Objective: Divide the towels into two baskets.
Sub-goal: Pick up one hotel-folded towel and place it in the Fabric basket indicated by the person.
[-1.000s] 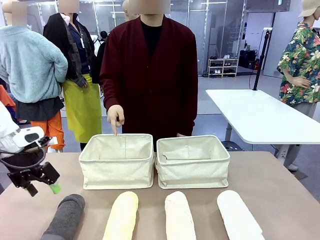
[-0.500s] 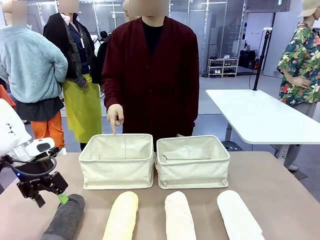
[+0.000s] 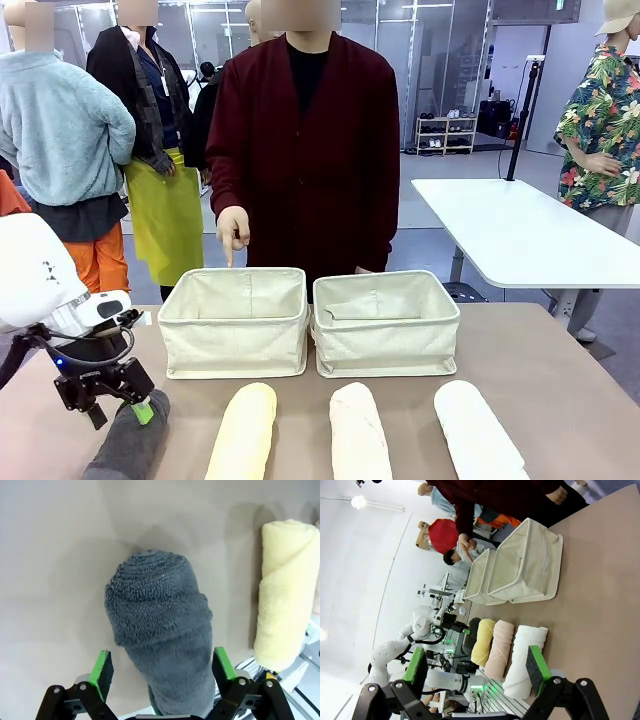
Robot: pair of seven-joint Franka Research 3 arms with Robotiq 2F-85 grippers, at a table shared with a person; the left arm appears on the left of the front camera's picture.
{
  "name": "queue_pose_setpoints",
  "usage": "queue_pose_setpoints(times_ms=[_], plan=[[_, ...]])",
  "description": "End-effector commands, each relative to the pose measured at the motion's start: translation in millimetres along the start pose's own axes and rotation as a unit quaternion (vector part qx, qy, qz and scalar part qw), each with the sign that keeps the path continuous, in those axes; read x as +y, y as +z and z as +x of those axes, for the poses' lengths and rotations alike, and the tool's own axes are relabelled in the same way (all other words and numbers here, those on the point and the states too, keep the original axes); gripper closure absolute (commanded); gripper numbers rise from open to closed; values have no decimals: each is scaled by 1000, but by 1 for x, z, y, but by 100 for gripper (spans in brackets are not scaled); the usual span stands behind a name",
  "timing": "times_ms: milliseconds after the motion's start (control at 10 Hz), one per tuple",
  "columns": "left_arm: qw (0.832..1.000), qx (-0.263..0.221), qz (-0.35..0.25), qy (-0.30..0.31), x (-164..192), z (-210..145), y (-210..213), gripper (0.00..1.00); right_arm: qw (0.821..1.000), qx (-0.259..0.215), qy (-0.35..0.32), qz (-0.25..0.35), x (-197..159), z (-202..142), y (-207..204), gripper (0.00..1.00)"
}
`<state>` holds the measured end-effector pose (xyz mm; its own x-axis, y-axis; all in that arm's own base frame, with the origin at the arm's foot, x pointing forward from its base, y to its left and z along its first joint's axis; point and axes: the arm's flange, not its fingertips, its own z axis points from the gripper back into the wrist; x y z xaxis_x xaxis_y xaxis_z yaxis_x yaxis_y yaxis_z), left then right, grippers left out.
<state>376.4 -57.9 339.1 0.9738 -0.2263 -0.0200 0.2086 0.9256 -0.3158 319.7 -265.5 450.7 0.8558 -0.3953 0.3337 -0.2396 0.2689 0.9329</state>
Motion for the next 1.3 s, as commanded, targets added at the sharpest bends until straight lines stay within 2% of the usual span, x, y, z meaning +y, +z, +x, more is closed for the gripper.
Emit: queue_pose_setpoints(times_ms=[0, 100, 200, 300, 400, 600, 700, 800, 900, 1100, 1200], plan=[[1000, -7, 8, 15, -3, -98, -63, 0, 1000, 1, 2, 2, 4, -1, 2, 0], [1000, -8, 15, 6, -2, -99, -67, 0, 1000, 1, 2, 2, 4, -1, 2, 0], [999, -22, 31, -1, 1, -99, -70, 42, 1000, 1, 2, 2, 4, -1, 2, 0], [999, -23, 25, -2, 1, -102, -73, 58, 1000, 1, 2, 2, 4, -1, 2, 0], [1000, -24, 19, -1, 1, -105, -74, 100, 1000, 1, 2, 2, 4, -1, 2, 0], [1000, -22, 13, -7, -1, -109, -68, 100, 1000, 1, 2, 2, 4, -1, 2, 0], [999, -32, 0, -18, -8, -112, -53, 84, 1000, 1, 2, 2, 4, -1, 2, 0], [998, -30, 10, -47, -18, -116, -32, 84, 1000, 1, 2, 2, 4, -1, 2, 0], [994, -2, 26, -103, -30, -120, -5, 84, 1000, 1, 2, 2, 4, -1, 2, 0], [981, -12, 56, -185, -59, -104, 45, 84, 1000, 1, 2, 2, 4, -1, 2, 0], [966, 2, 74, -250, -68, -89, 58, 84, 1000, 1, 2, 2, 4, -1, 2, 0]])
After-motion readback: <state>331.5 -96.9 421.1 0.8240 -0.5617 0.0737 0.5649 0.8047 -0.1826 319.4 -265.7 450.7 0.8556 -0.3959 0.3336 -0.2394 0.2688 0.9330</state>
